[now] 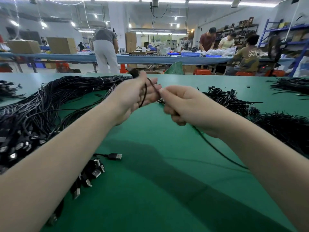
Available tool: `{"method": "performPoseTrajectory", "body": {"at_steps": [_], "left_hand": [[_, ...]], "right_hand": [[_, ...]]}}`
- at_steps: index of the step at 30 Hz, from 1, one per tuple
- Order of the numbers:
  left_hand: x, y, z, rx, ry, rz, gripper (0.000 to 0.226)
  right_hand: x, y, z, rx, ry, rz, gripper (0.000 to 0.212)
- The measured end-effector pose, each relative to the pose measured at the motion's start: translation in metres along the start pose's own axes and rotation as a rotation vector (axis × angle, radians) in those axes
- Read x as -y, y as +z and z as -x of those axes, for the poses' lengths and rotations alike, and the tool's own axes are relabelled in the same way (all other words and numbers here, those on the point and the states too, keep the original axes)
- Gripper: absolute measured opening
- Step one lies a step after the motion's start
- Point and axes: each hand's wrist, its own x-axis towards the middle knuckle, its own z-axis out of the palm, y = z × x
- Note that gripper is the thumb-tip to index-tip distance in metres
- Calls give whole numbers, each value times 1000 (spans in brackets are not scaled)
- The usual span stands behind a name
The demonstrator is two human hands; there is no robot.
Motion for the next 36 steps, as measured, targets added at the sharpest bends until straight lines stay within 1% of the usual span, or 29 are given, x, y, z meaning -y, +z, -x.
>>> {"method": "performPoseTrajectory", "body": {"at_steps": [1, 3, 4, 5, 6, 7, 8, 9, 11, 12, 13, 14, 15, 16, 17, 18, 19, 20, 21, 22, 24, 25, 27, 29, 31, 34, 35, 36], "left_hand": [[-5, -2, -1, -7, 16, 137, 44], [-18, -11, 2, 61, 55, 415, 48], [-25, -15, 6, 127, 69, 531, 49], [-31, -20, 10, 199, 76, 596, 48], [-36, -24, 14, 264, 76, 599, 45], [-38, -27, 17, 322, 72, 522, 42], [-37, -28, 19, 376, 62, 366, 39], [-33, -28, 19, 417, 41, 143, 39], [-18, -19, 18, 454, -38, -369, 42], [-11, -12, 16, 447, -80, -565, 43], [-4, -4, 15, 417, -104, -668, 43], [2, 3, 12, 362, -98, -674, 41], [7, 8, 10, 280, -75, -584, 38], [10, 11, 8, 193, -49, -425, 34], [9, 11, 7, 132, -21, -221, 30], [6, 8, 5, 106, 2, -11, 28], [1, 2, 4, 117, 20, 150, 31], [-3, -4, 4, 146, 34, 238, 35], [-7, -11, 4, 172, 46, 238, 37], [-10, -15, 4, 172, 57, 160, 39], [-10, -22, 2, 115, 91, -85, 39], [-8, -25, 0, 92, 100, -163, 39], [-2, -32, -4, 79, 86, -204, 40], [3, -38, -5, 92, 42, -229, 40], [7, -40, -6, 119, 7, -273, 41], [13, -36, -5, 118, 30, -402, 38], [14, -34, -6, 109, 48, -374, 38], [14, -32, -6, 98, 43, -281, 36]], "right_hand": [[-2, 2, 1, 125, 34, -78, 31], [-12, 2, 4, 366, 169, -197, 30], [-19, 0, 6, 420, 240, -173, 30], [-27, -2, 6, 406, 299, -64, 31], [-34, -5, 6, 335, 345, 95, 32], [-39, -9, 6, 224, 375, 247, 35], [-42, -13, 4, 90, 384, 342, 39], [-42, -18, 3, -50, 373, 369, 41], [-36, -27, 0, -282, 270, 337, 42], [-31, -30, -1, -350, 189, 324, 41], [-24, -29, -1, -375, 105, 316, 40], [-18, -26, -3, -361, 27, 298, 38], [-12, -20, -3, -310, -24, 260, 36], [-8, -13, -2, -224, -37, 190, 35], [-7, -5, -1, -109, -13, 91, 34], [-8, 2, 1, 16, 29, -12, 32], [-10, 7, 4, 127, 75, -96, 31], [-13, 12, 5, 203, 109, -157, 30], [-17, 15, 7, 235, 128, -203, 29], [-19, 17, 7, 232, 138, -247, 29], [-20, 13, 5, 161, 140, -355, 28], [-18, 8, 4, 113, 133, -429, 27], [-11, -5, 2, 32, 99, -561, 27], [-6, -15, 3, 0, 53, -596, 29], [-2, -17, 5, 37, 20, -538, 30], [-1, -6, 9, 188, -6, -444, 26], [-2, 0, 10, 249, -12, -400, 26], [-3, 5, 10, 306, -11, -353, 26]]}}
